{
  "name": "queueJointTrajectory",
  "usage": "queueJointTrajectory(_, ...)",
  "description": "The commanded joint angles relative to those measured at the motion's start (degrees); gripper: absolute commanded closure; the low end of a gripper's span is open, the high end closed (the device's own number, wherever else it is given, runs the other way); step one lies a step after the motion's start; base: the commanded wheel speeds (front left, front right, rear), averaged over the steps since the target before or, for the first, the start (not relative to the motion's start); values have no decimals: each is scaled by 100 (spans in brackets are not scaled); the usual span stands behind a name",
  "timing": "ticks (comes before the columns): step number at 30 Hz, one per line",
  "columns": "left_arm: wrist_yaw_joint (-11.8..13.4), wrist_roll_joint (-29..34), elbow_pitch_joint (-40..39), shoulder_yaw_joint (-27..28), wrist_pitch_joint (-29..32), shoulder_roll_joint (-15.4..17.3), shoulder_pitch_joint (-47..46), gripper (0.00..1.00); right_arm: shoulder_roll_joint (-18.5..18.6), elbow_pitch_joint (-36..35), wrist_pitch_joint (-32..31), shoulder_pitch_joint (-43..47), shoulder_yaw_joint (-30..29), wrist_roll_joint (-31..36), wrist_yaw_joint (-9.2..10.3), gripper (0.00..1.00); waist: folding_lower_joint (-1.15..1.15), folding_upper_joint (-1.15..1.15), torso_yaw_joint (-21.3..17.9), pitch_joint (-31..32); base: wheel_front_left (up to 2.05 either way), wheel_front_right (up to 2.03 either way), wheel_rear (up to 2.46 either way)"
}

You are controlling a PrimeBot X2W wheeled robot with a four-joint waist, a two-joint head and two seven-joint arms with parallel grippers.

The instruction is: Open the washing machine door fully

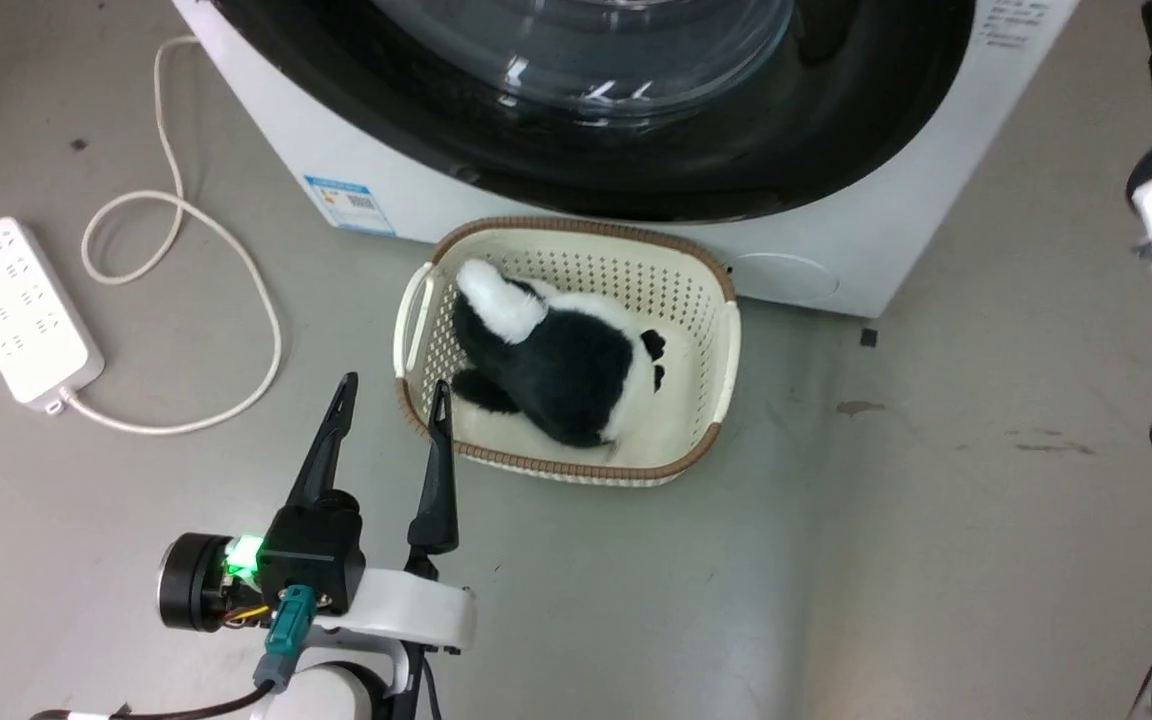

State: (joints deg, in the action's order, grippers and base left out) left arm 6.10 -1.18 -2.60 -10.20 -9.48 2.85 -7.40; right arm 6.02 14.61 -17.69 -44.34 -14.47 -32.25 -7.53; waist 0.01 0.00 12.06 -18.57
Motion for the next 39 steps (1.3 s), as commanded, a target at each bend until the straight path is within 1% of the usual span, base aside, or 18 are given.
queueJointTrajectory(1,64,-14,-37,-33,-66,6,-130,0,-40,163,-169,-323,-117,-177,1,100,-1,0,70,-84,0,0,0)
queueJointTrajectory(7,133,-35,-69,-118,-138,5,-205,0,-31,684,-882,-884,-395,-449,2,100,-1,0,224,-270,0,0,0)
queueJointTrajectory(17,257,-59,-112,-323,-257,3,-327,0,-76,1537,-1874,-1900,-1088,-759,2,100,-1,0,488,-571,0,0,0)
queueJointTrajectory(22,318,-59,-144,-403,-317,3,-371,0,-72,1805,-2195,-2380,-1424,-771,3,100,-1,0,609,-717,0,0,0)
queueJointTrajectory(25,359,-75,-150,-464,-353,3,-400,0,-73,2003,-2539,-2598,-1596,-760,3,100,-1,0,675,-788,0,0,0)
queueJointTrajectory(28,404,-104,-140,-536,-389,3,-434,0,-76,2075,-2851,-2766,-1782,-775,3,100,-1,0,721,-838,0,0,0)
queueJointTrajectory(29,404,-104,-140,-536,-389,3,-434,0,-76,2075,-2851,-2766,-1782,-775,3,100,-1,0,721,-838,0,0,0)
queueJointTrajectory(30,435,-119,-134,-577,-413,3,-462,0,-85,2093,-3022,-2821,-1903,-778,3,100,-1,0,734,-856,0,0,0)
queueJointTrajectory(32,448,-122,-128,-592,-425,3,-474,0,-95,2103,-3119,-2834,-1958,-782,3,100,-1,0,735,-856,0,0,0)
queueJointTrajectory(33,462,-120,-116,-615,-449,3,-496,0,-123,2118,-3339,-2832,-2062,-804,4,100,-1,0,737,-834,0,0,0)
queueJointTrajectory(34,462,-120,-116,-615,-449,3,-496,0,-123,2118,-3339,-2832,-2062,-804,4,100,-1,0,737,-834,0,0,0)
queueJointTrajectory(35,474,-110,-106,-625,-473,3,-507,0,-160,2100,-3559,-2794,-2154,-845,4,100,-1,0,735,-790,0,0,0)
queueJointTrajectory(36,474,-110,-106,-625,-473,3,-507,0,-160,2100,-3559,-2794,-2154,-845,4,100,-1,0,735,-790,0,0,0)
queueJointTrajectory(39,484,-97,-82,-627,-509,3,-497,0,-221,2029,-3899,-2643,-2263,-929,4,100,-1,0,723,-679,0,0,0)
